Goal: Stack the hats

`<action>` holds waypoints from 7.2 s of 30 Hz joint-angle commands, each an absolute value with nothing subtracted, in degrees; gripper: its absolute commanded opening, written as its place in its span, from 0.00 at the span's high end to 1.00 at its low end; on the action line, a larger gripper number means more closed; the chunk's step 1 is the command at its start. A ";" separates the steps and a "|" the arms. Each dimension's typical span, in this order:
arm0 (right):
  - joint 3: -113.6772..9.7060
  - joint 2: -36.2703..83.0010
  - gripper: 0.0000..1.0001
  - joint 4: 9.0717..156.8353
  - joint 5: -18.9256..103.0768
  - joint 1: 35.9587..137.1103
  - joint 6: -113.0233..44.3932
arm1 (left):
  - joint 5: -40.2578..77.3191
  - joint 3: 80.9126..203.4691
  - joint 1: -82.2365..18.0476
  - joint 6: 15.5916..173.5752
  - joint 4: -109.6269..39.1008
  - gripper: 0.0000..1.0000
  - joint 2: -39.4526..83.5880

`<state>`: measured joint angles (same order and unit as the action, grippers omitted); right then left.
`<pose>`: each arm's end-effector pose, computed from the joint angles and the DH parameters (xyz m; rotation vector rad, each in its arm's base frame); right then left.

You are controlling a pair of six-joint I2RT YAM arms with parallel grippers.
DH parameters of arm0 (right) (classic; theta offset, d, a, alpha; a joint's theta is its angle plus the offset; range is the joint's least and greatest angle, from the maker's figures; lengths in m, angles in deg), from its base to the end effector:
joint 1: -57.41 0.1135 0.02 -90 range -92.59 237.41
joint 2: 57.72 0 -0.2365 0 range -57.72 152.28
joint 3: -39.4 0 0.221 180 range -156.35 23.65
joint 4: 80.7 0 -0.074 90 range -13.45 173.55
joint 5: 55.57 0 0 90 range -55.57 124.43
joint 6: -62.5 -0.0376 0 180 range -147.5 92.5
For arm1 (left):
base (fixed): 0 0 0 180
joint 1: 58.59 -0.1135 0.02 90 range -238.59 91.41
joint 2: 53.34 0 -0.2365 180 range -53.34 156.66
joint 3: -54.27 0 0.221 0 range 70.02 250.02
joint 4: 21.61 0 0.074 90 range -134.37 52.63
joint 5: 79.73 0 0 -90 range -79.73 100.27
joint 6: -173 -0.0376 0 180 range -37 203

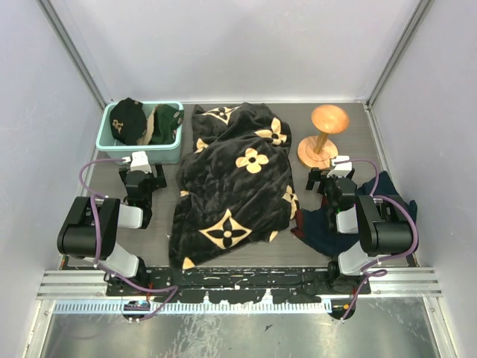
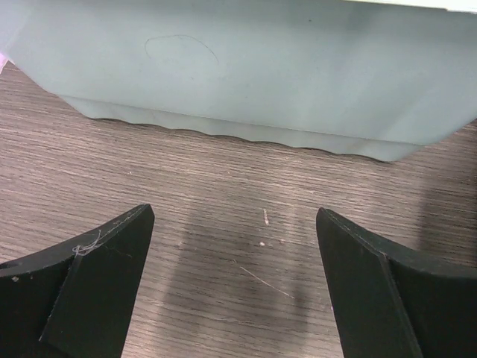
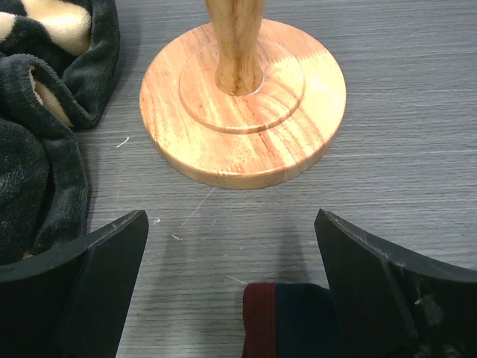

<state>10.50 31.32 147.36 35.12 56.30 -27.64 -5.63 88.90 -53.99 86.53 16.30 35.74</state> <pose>0.2352 -0.0041 0.1350 0.0108 1.7816 -0.0015 0.2503 -0.0098 0.1388 -0.1747 1.8428 0.1591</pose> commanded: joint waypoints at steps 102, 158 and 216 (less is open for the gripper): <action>-57.66 59.58 0.99 72.05 57.17 114.87 -69.79 | 13.63 148.84 -58.72 108.04 -88.13 0.34 13.44; -108.14 78.41 0.42 52.89 37.68 91.86 -36.27 | 18.66 116.34 -41.02 145.39 -89.68 0.99 14.35; -97.27 64.50 0.42 51.75 41.20 99.76 -58.36 | 9.26 144.97 -64.04 113.13 -89.40 0.66 22.76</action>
<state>-86.81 57.98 49.90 41.20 102.44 -53.08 8.23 146.07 -64.07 112.41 -89.88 23.08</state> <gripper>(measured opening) 0.581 0.344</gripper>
